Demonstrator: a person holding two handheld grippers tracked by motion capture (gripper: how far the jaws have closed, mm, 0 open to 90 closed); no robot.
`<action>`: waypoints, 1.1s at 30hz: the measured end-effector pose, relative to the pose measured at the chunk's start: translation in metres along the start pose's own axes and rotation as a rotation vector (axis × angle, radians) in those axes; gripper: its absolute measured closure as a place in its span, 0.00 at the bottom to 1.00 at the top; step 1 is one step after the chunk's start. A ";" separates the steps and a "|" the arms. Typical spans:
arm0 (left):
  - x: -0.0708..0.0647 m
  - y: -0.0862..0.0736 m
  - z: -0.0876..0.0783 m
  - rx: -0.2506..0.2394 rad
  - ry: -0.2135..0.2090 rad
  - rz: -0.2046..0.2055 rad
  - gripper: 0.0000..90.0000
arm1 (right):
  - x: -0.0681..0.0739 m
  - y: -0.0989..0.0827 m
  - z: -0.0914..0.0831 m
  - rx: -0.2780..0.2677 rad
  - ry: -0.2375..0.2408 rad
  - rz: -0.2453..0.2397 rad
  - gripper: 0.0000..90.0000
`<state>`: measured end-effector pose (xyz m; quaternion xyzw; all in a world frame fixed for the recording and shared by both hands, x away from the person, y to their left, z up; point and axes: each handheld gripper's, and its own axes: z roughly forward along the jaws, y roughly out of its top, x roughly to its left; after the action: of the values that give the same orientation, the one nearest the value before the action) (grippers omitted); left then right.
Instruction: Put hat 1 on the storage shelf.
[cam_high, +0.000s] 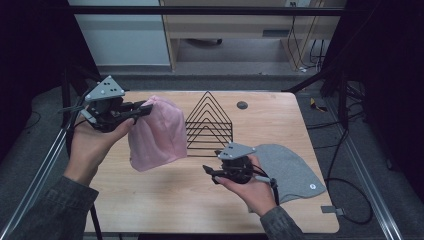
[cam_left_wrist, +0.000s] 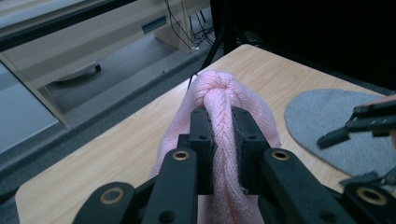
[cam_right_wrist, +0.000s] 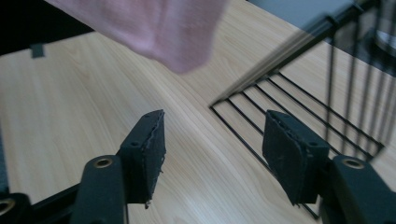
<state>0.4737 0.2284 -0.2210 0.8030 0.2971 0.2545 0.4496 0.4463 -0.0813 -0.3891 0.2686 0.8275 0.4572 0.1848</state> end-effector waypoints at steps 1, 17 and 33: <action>-0.001 0.003 0.000 -0.002 0.000 -0.001 0.89 | 0.002 0.005 0.003 -0.002 0.015 -0.001 0.46; -0.008 0.020 -0.001 -0.030 -0.020 -0.011 0.89 | 0.003 0.046 0.035 0.012 0.137 -0.009 0.86; 0.051 0.059 0.033 -0.088 0.002 -0.061 0.88 | -0.065 0.102 0.003 0.015 0.120 -0.040 0.93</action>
<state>0.5463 0.2208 -0.1777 0.7726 0.3106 0.2544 0.4918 0.5272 -0.0741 -0.2993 0.2252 0.8458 0.4623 0.1418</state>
